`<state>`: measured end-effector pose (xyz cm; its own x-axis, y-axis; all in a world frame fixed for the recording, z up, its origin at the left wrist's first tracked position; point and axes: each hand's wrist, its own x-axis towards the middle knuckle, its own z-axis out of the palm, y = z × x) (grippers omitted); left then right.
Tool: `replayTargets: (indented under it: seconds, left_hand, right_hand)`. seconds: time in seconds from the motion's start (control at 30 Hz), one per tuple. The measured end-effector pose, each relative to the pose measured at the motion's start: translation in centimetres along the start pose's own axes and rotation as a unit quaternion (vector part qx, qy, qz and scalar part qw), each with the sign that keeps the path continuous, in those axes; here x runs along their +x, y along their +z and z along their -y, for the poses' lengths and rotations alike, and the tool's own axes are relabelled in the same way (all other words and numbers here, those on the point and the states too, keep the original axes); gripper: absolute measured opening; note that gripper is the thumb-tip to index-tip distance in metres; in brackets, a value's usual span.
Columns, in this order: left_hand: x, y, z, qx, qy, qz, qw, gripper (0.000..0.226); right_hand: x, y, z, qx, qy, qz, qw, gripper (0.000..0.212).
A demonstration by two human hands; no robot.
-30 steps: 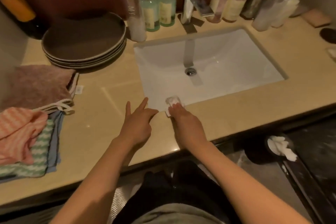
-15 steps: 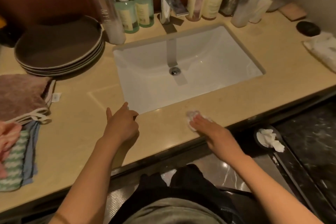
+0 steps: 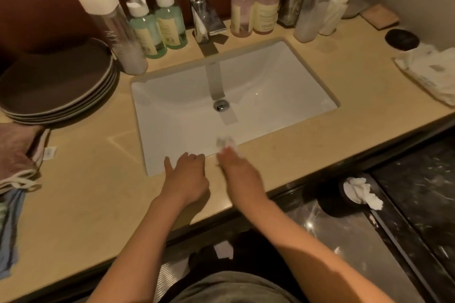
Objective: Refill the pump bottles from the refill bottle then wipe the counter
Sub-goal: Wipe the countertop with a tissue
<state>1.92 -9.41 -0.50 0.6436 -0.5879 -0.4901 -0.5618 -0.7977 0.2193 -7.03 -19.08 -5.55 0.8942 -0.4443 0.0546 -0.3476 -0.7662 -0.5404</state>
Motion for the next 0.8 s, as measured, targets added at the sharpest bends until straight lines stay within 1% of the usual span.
replayTargets:
  seconds: [0.07, 0.13, 0.2, 0.27, 0.3, 0.4, 0.43, 0.53, 0.6, 0.7, 0.77, 0.8]
  left_hand:
    - [0.5, -0.7, -0.2, -0.014, -0.005, -0.009, 1.000, 0.045]
    - [1.1, -1.0, -0.4, -0.027, -0.006, -0.011, 1.000, 0.037]
    - [1.6, -1.0, -0.8, -0.039, -0.007, -0.011, 0.999, 0.042]
    - [2.0, -0.7, -1.8, -0.057, -0.003, -0.014, 0.998, 0.049]
    - [2.2, -0.5, -2.4, -0.065, 0.001, -0.016, 0.998, 0.050]
    - [2.6, -0.2, -4.3, -0.072, 0.014, -0.018, 0.997, 0.057]
    - [2.9, 0.0, -4.9, -0.072, 0.017, -0.018, 0.997, 0.060]
    - [3.5, 0.0, -6.5, -0.080, 0.027, -0.014, 0.996, 0.061]
    - [3.9, 0.0, -7.5, -0.079, 0.031, -0.013, 0.996, 0.060]
    - [4.7, 0.1, -9.1, -0.085, 0.038, -0.014, 0.996, 0.058]
    - [5.1, 0.2, -10.3, -0.089, 0.048, -0.020, 0.995, 0.056]
    - [5.2, 0.2, -10.8, -0.092, 0.055, -0.026, 0.994, 0.055]
  right_hand:
    - [-1.4, 0.8, 0.6, -0.001, -0.081, 0.050, 0.995, 0.071]
    - [-2.9, -0.1, -0.8, 0.001, -0.167, 0.064, 0.984, 0.071]
    - [-4.1, -1.6, -4.0, 0.024, -0.223, 0.080, 0.971, 0.075]
    - [-4.7, -4.0, -7.7, 0.019, -0.227, 0.092, 0.969, 0.078]
    - [-4.8, -5.2, -9.8, 0.010, -0.210, 0.090, 0.973, 0.078]
    - [-3.9, -8.7, -15.4, -0.029, -0.120, 0.070, 0.990, 0.078]
    - [-3.4, -10.0, -17.0, -0.038, -0.091, 0.050, 0.994, 0.074]
    - [-1.5, -12.7, -20.2, -0.043, -0.009, -0.003, 0.999, 0.054]
    - [-0.1, -13.3, -20.8, -0.043, 0.042, -0.035, 0.998, 0.050]
    - [1.9, -12.8, -20.1, -0.024, 0.124, -0.071, 0.989, 0.052]
    - [2.6, -11.8, -18.7, -0.016, 0.155, -0.088, 0.984, 0.054]
    - [2.7, -11.2, -17.8, -0.015, 0.155, -0.090, 0.984, 0.055]
